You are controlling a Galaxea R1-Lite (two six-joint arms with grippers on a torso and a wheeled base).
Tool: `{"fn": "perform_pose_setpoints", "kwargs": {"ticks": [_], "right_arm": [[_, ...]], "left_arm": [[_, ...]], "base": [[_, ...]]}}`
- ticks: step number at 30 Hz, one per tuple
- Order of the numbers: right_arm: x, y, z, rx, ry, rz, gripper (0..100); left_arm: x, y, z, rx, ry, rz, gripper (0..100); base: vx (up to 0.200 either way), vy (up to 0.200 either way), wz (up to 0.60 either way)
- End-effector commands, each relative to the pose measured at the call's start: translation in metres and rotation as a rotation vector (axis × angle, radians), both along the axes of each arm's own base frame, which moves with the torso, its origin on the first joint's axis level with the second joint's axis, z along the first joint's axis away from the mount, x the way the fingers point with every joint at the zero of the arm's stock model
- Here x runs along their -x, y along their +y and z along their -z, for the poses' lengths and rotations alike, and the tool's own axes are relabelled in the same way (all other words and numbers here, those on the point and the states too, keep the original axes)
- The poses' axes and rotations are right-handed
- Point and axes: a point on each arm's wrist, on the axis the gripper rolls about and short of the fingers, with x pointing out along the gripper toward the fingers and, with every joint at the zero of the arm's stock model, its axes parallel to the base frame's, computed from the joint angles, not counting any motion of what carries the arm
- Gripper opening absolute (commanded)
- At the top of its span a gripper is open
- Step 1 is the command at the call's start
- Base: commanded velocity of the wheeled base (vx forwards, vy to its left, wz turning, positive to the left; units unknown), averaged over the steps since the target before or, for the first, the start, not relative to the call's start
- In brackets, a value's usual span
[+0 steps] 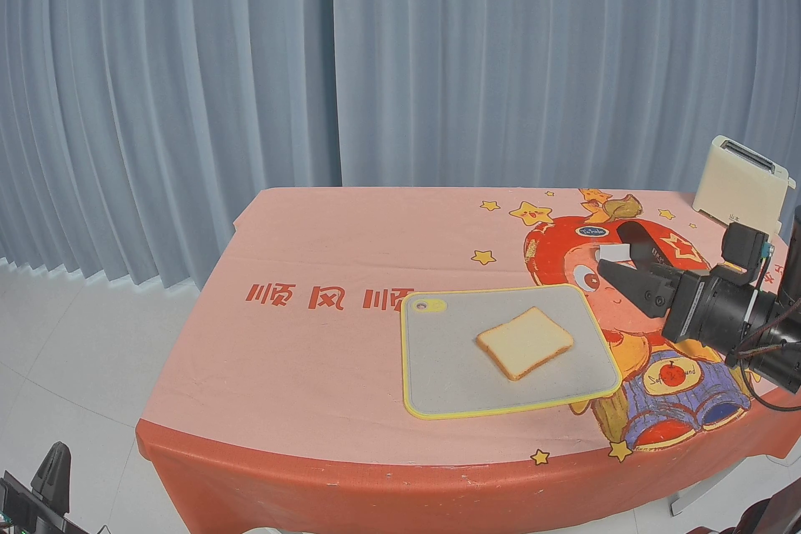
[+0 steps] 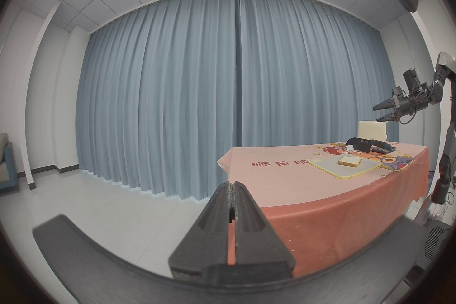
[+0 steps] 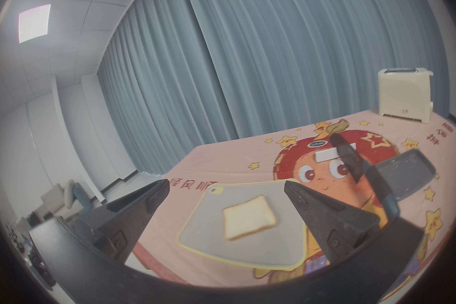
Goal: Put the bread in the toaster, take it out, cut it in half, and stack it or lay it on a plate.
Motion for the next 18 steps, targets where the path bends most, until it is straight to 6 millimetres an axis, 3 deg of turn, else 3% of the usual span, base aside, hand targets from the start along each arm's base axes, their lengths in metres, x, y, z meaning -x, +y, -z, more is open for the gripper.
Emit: {"fn": "perform_pose_setpoints", "kwargs": {"ticks": [1, 8, 18], "right_arm": [[-0.005, -0.010, 0.000, 0.027, -0.015, 0.050, 100], [-0.005, -0.014, -0.002, 0.027, -0.025, 0.062, 100], [-0.007, -0.037, -0.013, 0.124, -0.113, 0.149, 100]], "left_arm": [[0.000, 0.000, 0.005, 0.000, 0.006, 0.000, 0], [0.000, 0.000, 0.005, 0.000, 0.006, 0.000, 0], [0.000, 0.000, 0.006, 0.000, 0.012, 0.000, 0]], "base": [[0.000, 0.000, 0.00], [0.000, 0.000, 0.00], [0.000, 0.000, 0.00]]}}
